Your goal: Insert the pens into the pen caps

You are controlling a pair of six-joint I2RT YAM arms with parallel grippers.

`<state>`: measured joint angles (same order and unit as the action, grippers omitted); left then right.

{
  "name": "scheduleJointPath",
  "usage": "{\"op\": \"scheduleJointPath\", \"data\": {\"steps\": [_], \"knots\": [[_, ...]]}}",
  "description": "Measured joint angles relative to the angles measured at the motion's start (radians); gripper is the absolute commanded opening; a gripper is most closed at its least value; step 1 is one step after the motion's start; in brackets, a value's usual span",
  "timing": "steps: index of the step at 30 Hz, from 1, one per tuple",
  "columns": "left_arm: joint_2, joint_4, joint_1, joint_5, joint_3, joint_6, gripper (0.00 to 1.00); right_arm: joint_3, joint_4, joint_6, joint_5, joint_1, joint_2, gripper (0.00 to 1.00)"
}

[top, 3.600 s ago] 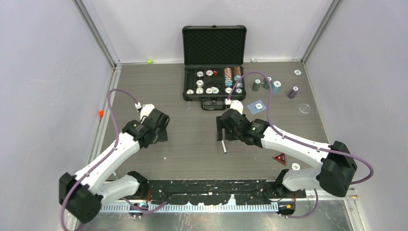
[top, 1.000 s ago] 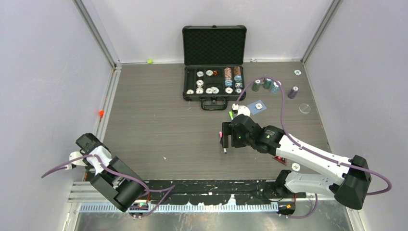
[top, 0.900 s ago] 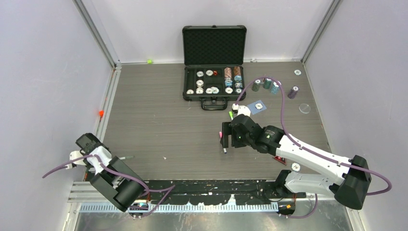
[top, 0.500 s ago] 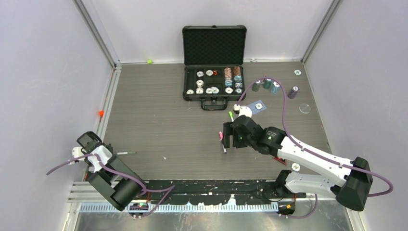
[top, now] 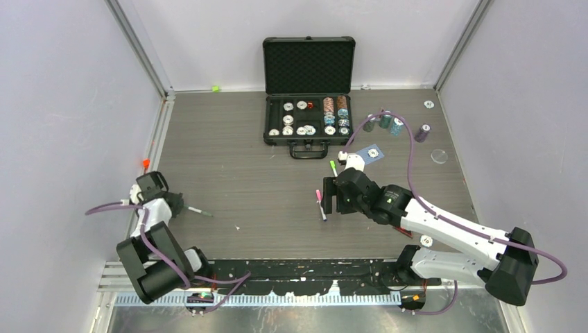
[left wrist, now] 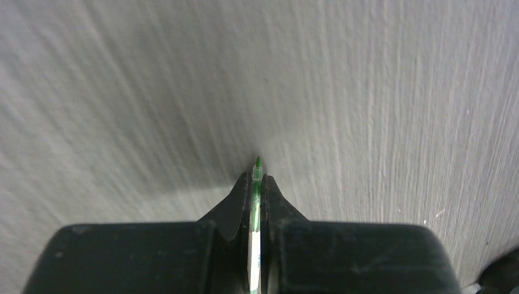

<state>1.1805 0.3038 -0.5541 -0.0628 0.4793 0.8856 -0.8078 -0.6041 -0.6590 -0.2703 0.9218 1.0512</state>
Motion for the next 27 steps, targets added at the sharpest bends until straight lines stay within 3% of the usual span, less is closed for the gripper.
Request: {"op": "scheduleJointPath", "data": {"steps": [13,27], "knots": [[0.121,-0.121,0.219,0.088,0.044,-0.003,0.00,0.021,0.076,0.003,0.002,0.000,0.033,0.82],[0.129,-0.100,0.600,0.088,0.057,0.083,0.00,-0.010,0.154,0.002,0.043,0.000,0.150,0.82]]}}
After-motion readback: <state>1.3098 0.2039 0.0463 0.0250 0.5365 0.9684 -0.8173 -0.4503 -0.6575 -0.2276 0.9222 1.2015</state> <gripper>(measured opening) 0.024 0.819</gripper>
